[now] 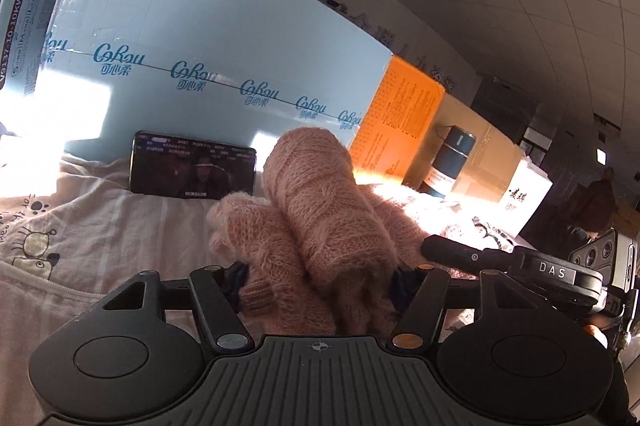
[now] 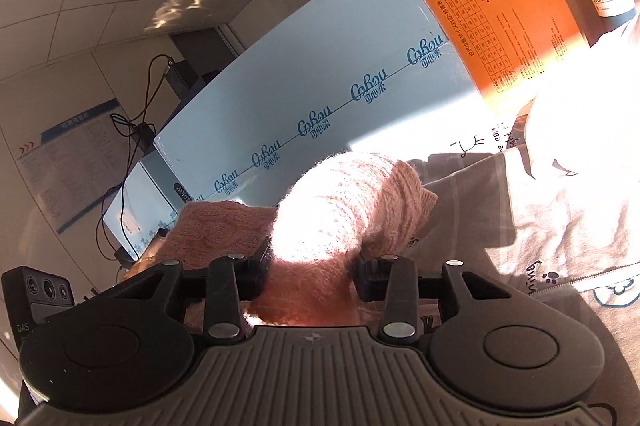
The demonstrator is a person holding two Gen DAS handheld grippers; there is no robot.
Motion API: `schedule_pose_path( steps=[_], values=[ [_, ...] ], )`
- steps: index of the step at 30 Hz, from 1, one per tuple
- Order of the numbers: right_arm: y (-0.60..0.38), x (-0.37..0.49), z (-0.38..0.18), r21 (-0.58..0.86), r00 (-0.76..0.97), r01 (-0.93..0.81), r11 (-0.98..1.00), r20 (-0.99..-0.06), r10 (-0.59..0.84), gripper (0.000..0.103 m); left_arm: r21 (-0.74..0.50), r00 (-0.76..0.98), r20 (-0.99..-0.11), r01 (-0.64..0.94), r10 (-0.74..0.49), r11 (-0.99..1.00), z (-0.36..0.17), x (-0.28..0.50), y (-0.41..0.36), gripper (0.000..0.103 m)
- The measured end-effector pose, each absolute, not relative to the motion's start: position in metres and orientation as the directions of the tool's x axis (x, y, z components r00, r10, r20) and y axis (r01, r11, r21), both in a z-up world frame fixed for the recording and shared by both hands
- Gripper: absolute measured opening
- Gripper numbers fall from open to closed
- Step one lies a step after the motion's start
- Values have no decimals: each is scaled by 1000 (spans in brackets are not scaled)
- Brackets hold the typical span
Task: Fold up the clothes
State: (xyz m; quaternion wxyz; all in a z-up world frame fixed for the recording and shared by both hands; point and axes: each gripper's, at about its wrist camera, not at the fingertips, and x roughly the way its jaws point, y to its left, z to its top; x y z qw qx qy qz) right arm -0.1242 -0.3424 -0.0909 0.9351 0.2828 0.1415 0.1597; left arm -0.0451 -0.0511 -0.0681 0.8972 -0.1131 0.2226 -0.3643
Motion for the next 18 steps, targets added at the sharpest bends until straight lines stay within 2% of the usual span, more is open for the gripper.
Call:
schedule_pose_path(
  steps=[9, 13, 18],
  values=[
    [-387, -171, -32, 432, 997, -72, 899, 39, 61, 33, -400, 577, -108, 720, -809, 567, -32, -50, -156, 63],
    [-414, -179, -17, 363, 992, 29, 931, 104, -71, 33, -433, 524, -103, 741, -845, 513, -33, -38, -208, 63],
    [-474, -163, -39, 449, 975, 104, 887, 130, -180, 33, -414, 516, -129, 748, -847, 518, -40, -23, -265, 63]
  ],
)
